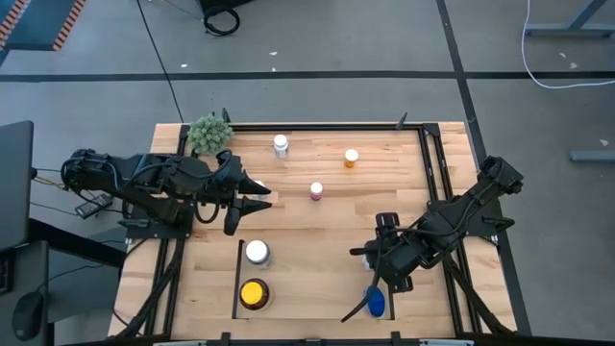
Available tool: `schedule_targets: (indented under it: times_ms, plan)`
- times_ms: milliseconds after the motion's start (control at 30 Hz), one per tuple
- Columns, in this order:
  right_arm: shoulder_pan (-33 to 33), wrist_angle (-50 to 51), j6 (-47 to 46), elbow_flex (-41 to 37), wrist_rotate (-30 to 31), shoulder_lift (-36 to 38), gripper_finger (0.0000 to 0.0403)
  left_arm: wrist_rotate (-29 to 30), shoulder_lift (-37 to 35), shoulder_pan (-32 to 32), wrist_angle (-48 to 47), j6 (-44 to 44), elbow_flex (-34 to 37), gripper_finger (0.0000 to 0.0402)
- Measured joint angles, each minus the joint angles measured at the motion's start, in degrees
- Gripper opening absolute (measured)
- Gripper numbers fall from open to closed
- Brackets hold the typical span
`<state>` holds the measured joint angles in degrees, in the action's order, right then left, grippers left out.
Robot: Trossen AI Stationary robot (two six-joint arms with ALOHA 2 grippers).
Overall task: Pick and place medicine bottles onto shelf by color
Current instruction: Adjust the white blue pill bottle on the shelf
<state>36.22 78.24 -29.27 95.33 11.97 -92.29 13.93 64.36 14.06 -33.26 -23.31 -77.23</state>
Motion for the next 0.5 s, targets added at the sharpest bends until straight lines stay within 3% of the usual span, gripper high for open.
schedule_targets:
  times_ms: [300, 500]
  plan:
    - [0.7, 0.0, 0.3, 0.0, -1.2, 0.0, 0.0202, 0.0, 0.0, 0.0, 0.0, 0.0, 0.0, 0.0172]
    - [0.7, -0.1, -0.3, 0.0, -1.4, 0.0, 0.0188, 0.0, 0.0, 0.0, 0.0, 0.0, 0.0, 0.0172]
